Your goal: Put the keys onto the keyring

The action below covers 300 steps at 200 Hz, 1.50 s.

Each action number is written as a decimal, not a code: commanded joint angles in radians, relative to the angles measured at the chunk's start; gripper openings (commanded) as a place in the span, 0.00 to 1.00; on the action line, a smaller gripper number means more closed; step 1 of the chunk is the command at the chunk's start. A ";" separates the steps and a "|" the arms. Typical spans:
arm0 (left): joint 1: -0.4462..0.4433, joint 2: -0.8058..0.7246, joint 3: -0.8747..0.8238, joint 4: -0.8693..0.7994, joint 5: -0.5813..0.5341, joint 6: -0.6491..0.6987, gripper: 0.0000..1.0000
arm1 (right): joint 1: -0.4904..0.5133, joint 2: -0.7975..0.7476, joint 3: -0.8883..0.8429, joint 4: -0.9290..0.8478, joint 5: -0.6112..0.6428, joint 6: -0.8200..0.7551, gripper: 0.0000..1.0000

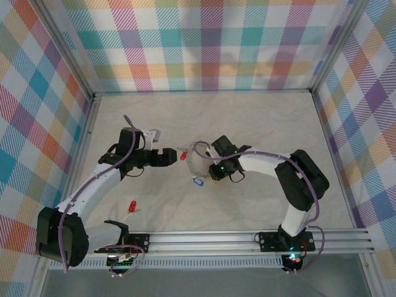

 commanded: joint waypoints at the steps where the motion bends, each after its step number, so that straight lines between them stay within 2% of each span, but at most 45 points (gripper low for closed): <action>1: -0.010 -0.014 0.004 -0.017 0.000 0.010 0.96 | 0.018 -0.018 0.025 -0.032 0.025 -0.019 0.24; 63: -0.011 -0.014 0.006 -0.020 0.001 0.012 0.96 | 0.043 0.015 0.037 -0.046 0.035 -0.030 0.22; 128: -0.011 -0.015 0.007 -0.024 -0.003 0.012 0.96 | 0.062 -0.005 0.043 -0.044 0.104 -0.017 0.16; 215: -0.011 -0.016 0.008 -0.028 -0.007 0.011 0.96 | 0.076 0.009 0.065 -0.062 0.289 0.014 0.22; 254: -0.011 -0.013 0.010 -0.029 -0.008 0.012 0.96 | 0.083 0.027 0.077 -0.071 0.312 -0.006 0.21; 300: -0.011 -0.014 0.011 -0.033 -0.009 0.015 0.96 | 0.083 0.041 0.074 -0.065 0.280 -0.014 0.20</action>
